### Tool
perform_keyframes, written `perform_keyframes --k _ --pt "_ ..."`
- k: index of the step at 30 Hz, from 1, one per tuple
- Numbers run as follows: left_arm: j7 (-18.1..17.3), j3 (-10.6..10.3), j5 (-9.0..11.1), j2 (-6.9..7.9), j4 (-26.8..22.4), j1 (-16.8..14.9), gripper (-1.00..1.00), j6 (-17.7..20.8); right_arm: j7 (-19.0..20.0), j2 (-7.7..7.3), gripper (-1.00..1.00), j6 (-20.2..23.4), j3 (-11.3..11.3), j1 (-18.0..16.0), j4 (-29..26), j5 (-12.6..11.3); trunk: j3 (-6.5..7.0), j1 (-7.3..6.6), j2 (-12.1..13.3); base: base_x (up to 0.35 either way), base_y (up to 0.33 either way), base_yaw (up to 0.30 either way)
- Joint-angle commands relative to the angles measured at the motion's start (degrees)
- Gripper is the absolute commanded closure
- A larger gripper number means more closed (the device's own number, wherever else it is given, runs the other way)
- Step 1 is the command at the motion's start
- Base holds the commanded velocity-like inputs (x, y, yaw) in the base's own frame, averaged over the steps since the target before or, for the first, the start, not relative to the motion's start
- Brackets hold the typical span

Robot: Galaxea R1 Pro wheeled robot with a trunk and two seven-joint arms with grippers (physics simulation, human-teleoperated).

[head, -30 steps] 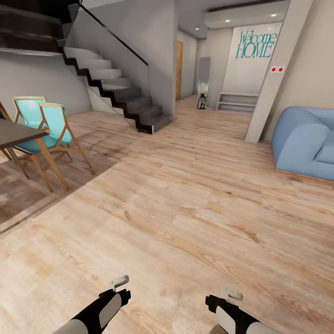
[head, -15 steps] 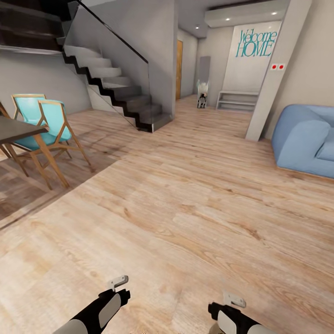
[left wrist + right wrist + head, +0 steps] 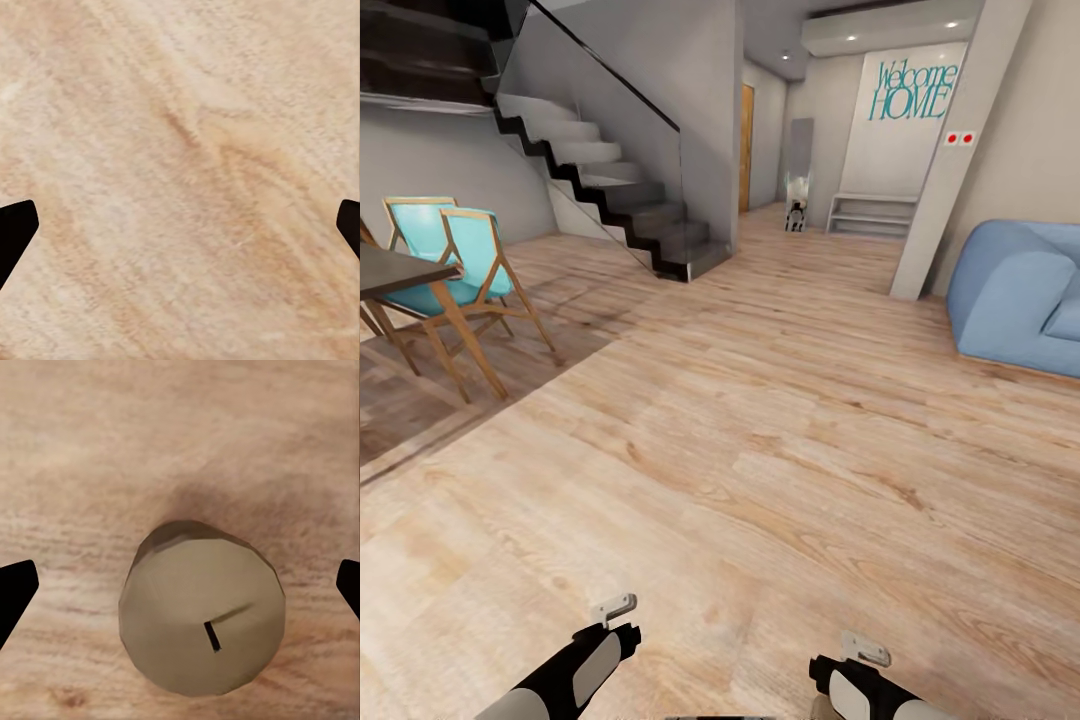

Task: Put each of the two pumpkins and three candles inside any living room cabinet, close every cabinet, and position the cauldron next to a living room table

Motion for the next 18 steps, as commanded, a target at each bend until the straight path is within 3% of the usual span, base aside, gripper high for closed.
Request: perform_keyframes --k 1,6,8,12,13,15,16,18 --pt "0.40 -0.48 0.44 0.05 -0.12 -0.03 -1.00 0.19 -0.39 -0.02 -1.00 0.38 0.49 -0.02 -0.13 -0.21 -0.23 0.21 -0.44 0.000 0.000 0.000" --pt "-0.87 0.44 1.04 0.40 -0.75 -0.07 -1.00 0.95 -0.39 -0.02 -1.00 0.32 0.49 -0.02 -0.13 -0.20 -1.21 0.92 -1.66 0.000 0.000 0.000" --pt "-3.42 1.31 1.41 2.14 -1.72 -0.24 -1.00 3.73 -0.39 -0.02 -1.00 0.31 0.51 -0.02 -0.13 -0.20 -1.66 0.97 -1.69 0.000 0.000 0.000" --pt "-12.38 8.50 8.80 9.11 -20.89 -0.31 -1.00 31.31 -0.39 -0.12 -1.00 0.30 0.49 -0.02 -0.13 -0.20 -2.54 1.08 -1.74 0.000 0.000 0.000" --pt "-13.46 10.39 10.59 10.49 -26.28 -0.25 -1.00 36.18 -0.39 -0.14 -1.00 0.30 0.49 -0.02 -0.13 -0.20 -2.76 1.10 -1.76 0.000 0.000 0.000" --pt "-14.89 13.03 13.19 12.40 -33.48 -0.14 -1.00 40.99 -0.39 -0.12 -1.00 0.30 0.49 -0.02 -0.13 -0.20 -3.21 1.15 -1.78 0.000 0.000 0.000" --pt "-15.12 13.42 13.83 12.71 -34.52 -0.12 -1.00 41.66 -0.39 -0.12 -1.00 0.30 0.49 -0.02 -0.13 -0.20 -3.43 1.18 -1.80 0.000 0.000 0.000" --pt "-15.72 14.42 17.80 13.53 -37.27 0.00 -1.00 43.44 -0.39 -0.11 -1.00 0.30 0.49 -0.02 -0.13 -0.20 -3.87 1.23 -1.82 0.000 0.000 0.000"
